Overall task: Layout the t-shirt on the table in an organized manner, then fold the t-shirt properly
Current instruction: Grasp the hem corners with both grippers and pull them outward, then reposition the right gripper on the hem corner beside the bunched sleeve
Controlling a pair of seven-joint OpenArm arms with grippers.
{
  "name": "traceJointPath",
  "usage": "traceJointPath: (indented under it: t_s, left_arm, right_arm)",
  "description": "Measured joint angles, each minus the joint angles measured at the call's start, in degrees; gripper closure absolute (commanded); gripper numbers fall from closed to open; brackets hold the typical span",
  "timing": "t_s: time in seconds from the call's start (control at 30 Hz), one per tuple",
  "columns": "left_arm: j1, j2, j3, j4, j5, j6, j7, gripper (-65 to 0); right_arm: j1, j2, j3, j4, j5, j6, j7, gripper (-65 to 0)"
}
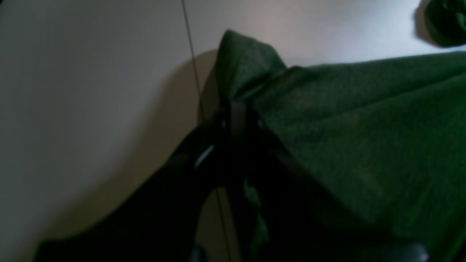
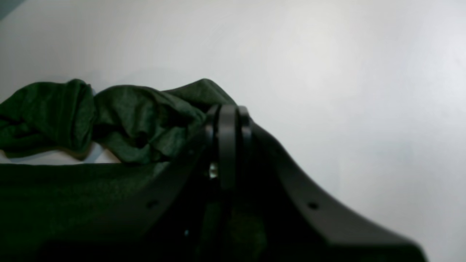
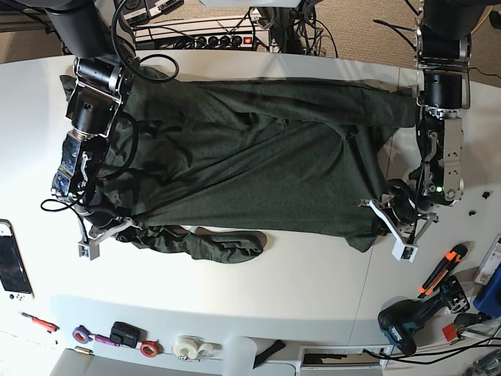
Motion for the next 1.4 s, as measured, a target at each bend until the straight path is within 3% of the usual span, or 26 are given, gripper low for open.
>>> traceJointPath:
  t_s: [0.63, 0.67, 0.8, 1.07, 1.27, 1.4]
  left_arm:
    - [0.0, 0.0, 0.0, 0.0, 2.3, 0.0, -2.5, 0.0]
    - [0.0, 0.0, 0.0, 0.0, 2.3, 0.0, -2.5, 0.0]
    - [0.0, 0.0, 0.0, 0.0, 2.3, 0.0, -2.5, 0.0]
    - [0.0, 0.0, 0.0, 0.0, 2.3, 0.0, -2.5, 0.0]
    - [0.0, 0.0, 0.0, 0.0, 2.4, 0.0, -2.5, -0.4]
    - [0.1, 0.0, 0.0, 0.0, 2.3, 0.0, -2.5, -14.0]
  right_arm:
    - [0.0, 0.0, 0.0, 0.0, -1.8, 0.0, 0.2, 0.0]
    - [0.0, 0.0, 0.0, 0.0, -2.3, 0.0, 0.2, -2.4]
    - [0.0, 0.0, 0.0, 0.0, -2.8, 0.0, 0.9, -22.9]
    - [0.4, 0.0, 0.0, 0.0, -3.5, 0.0, 11.5, -24.9]
    - [3.7, 1.2, 0.0, -0.1, -4.1, 0.0, 8.1, -24.9]
    - [4.4, 4.6, 6.1, -0.1, 1.2, -1.2, 0.5, -24.9]
